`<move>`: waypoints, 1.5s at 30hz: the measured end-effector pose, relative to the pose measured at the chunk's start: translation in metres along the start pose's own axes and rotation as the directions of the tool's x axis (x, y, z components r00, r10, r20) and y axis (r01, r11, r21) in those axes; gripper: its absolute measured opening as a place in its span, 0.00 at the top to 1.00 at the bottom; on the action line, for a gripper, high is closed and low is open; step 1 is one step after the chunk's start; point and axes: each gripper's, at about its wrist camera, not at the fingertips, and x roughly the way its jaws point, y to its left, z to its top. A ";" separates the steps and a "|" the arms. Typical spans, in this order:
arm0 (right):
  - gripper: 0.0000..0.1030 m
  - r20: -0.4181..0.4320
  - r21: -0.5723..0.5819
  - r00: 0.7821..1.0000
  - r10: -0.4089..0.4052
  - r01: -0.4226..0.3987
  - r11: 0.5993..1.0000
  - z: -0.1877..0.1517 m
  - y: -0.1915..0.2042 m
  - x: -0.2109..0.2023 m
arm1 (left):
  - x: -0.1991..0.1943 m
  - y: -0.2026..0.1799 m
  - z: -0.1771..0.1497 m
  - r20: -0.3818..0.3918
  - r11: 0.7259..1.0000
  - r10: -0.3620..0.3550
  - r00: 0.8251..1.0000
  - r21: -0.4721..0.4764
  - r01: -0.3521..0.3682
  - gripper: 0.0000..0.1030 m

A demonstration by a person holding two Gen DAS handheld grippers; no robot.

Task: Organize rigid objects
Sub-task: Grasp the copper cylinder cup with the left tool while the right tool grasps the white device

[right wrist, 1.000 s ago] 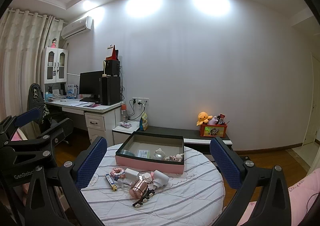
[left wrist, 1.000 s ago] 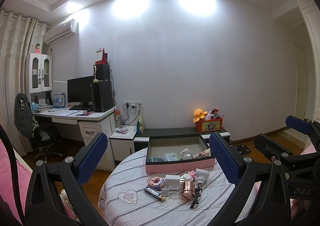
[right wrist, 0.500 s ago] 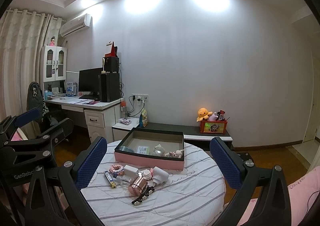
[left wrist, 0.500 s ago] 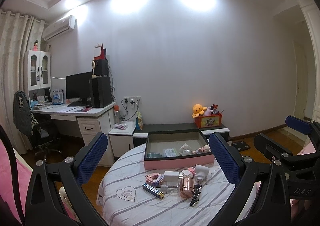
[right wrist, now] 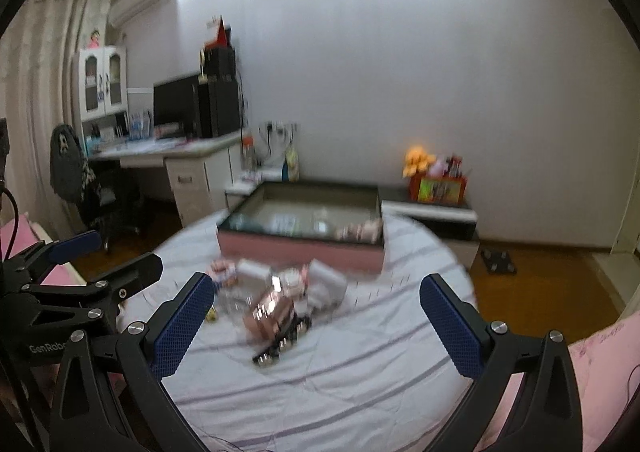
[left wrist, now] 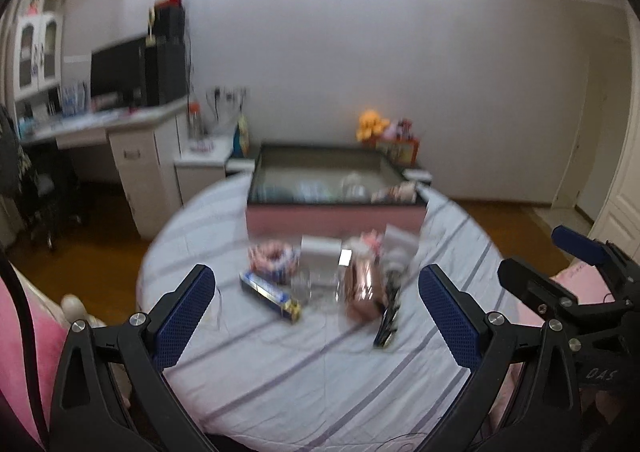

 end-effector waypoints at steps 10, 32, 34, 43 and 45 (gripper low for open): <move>0.00 -0.199 0.052 0.980 0.021 -0.011 0.999 -0.044 -0.023 0.081 | 0.074 0.000 -0.023 -0.187 0.999 -0.017 0.982 -0.040 0.010 0.00; 0.00 -0.273 0.160 0.962 0.000 0.045 0.986 -0.057 -0.094 0.129 | 0.146 -0.061 -0.026 -0.285 0.997 -0.050 0.957 0.039 0.064 0.54; 0.00 -0.276 0.161 0.961 0.006 0.040 0.986 -0.056 -0.095 0.132 | 0.143 -0.057 -0.023 -0.281 0.996 -0.081 0.956 0.015 0.089 0.54; 0.00 -0.270 0.175 0.959 0.084 -0.037 0.984 -0.038 -0.077 0.154 | 0.110 -0.042 -0.004 -0.184 0.998 -0.051 0.982 0.034 0.059 0.54; 0.00 -0.278 0.188 0.955 0.104 -0.053 0.981 -0.033 -0.070 0.164 | 0.113 -0.035 0.000 -0.178 0.999 -0.022 0.984 0.039 0.029 0.54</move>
